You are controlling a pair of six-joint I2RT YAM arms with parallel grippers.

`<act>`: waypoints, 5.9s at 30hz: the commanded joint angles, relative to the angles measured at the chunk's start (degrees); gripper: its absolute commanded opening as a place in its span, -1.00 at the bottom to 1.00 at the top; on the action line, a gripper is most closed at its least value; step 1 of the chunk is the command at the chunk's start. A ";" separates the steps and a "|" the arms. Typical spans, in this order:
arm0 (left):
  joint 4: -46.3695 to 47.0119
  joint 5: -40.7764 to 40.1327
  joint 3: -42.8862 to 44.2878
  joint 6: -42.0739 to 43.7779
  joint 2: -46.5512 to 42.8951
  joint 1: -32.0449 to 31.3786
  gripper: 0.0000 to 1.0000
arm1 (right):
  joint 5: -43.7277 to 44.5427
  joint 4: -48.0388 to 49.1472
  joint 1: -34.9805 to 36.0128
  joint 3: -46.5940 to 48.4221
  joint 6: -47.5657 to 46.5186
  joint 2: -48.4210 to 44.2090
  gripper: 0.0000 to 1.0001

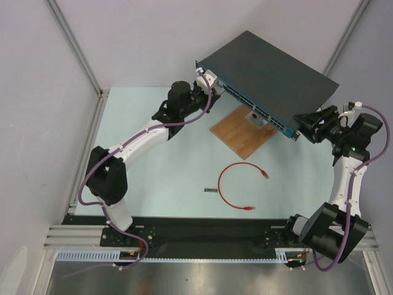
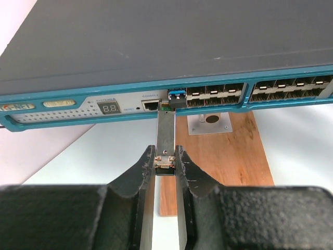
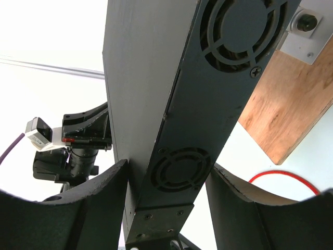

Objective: Insert the plug into the switch port

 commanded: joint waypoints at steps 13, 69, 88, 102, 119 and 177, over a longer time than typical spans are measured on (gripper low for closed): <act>0.56 2.16 3.31 -1.75 1.31 -0.34 -0.99 | 2.51 7.29 1.90 1.28 -2.01 -1.00 -1.00; 3.11 0.24 1.64 -2.37 -1.41 -3.68 -0.99 | 4.35 9.49 3.83 -0.40 -0.69 -0.29 -1.00; 2.84 -0.12 3.58 -1.22 -1.85 -3.51 -0.99 | 4.26 8.00 3.83 0.40 -2.71 0.50 -1.00; 2.49 3.75 1.03 2.20 -3.52 -2.28 -0.99 | 1.71 8.70 1.20 1.45 -1.13 2.25 -1.00; 1.97 4.72 2.17 -0.25 -0.80 -2.89 -0.99 | 2.33 10.28 1.90 1.36 1.33 2.78 -1.00; 1.61 0.50 1.38 4.84 -3.00 -1.93 -0.99 | -0.48 8.70 0.58 2.33 -1.13 4.80 -1.00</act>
